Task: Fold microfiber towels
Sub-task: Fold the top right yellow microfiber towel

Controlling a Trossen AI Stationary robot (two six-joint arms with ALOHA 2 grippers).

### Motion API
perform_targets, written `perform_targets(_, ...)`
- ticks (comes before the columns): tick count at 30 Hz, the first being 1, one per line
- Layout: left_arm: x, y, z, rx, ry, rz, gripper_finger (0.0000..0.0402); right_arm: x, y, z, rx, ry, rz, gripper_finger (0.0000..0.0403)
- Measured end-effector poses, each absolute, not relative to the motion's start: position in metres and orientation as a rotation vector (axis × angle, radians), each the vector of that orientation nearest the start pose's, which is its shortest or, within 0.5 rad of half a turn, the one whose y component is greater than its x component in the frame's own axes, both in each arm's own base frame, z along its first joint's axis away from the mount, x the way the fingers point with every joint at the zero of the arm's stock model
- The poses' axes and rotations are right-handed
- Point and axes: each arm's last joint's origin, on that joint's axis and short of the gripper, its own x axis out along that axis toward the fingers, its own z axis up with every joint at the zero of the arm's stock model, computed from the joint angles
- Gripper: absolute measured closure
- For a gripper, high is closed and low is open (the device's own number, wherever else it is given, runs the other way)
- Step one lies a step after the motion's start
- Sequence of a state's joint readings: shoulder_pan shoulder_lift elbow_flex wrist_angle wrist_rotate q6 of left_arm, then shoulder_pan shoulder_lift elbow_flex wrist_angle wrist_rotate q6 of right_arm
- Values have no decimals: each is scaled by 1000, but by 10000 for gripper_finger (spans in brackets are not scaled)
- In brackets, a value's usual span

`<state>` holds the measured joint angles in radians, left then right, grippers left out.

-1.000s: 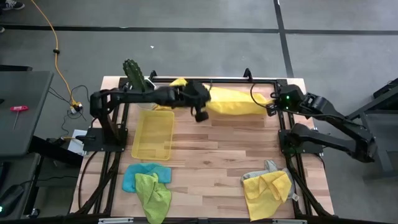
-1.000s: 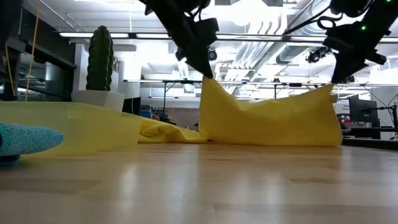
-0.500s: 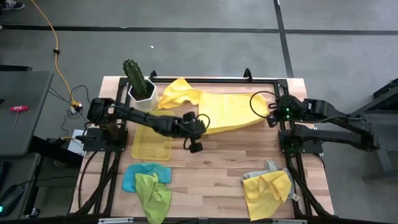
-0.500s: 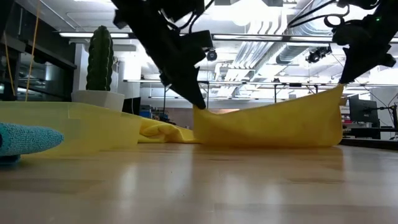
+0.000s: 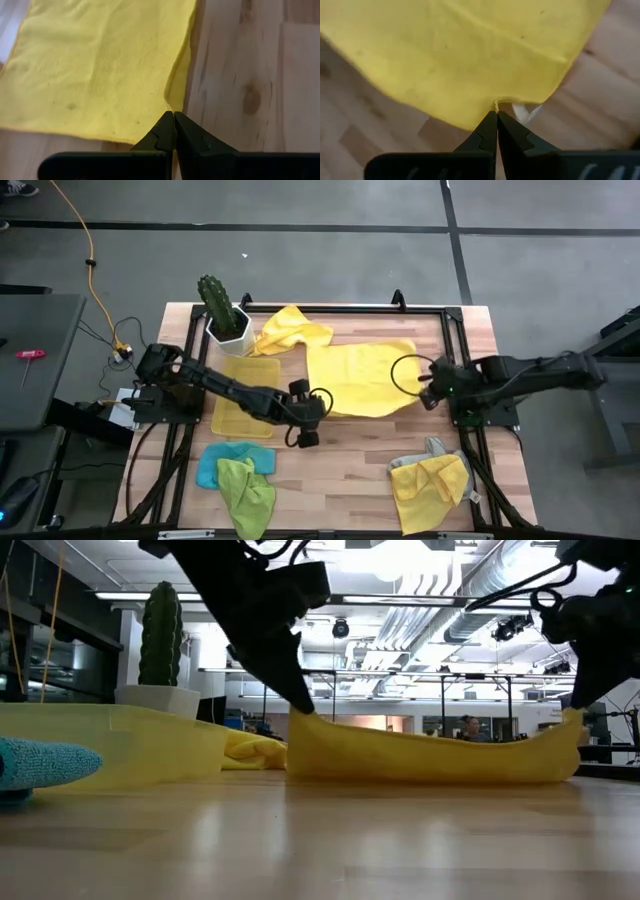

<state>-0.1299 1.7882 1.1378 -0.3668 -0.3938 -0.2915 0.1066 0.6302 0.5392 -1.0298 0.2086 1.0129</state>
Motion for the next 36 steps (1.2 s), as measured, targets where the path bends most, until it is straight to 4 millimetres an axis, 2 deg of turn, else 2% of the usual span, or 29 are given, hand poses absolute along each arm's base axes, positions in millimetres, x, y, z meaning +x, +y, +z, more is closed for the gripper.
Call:
perform_targets(10,350,-47,179,51,948,459,402,119,36,200,667,1009,-537,403)
perform_targets(16,350,-32,181,158,910,621,402,131,40,203,596,973,-580,403)
perform_targets(24,347,9,180,147,952,767,402,139,25,232,469,802,-724,403)
perform_targets(30,346,35,180,118,956,845,402,140,5,230,403,802,-863,403)
perform_targets(36,343,53,181,131,947,942,402,139,-14,227,357,825,-1007,403)
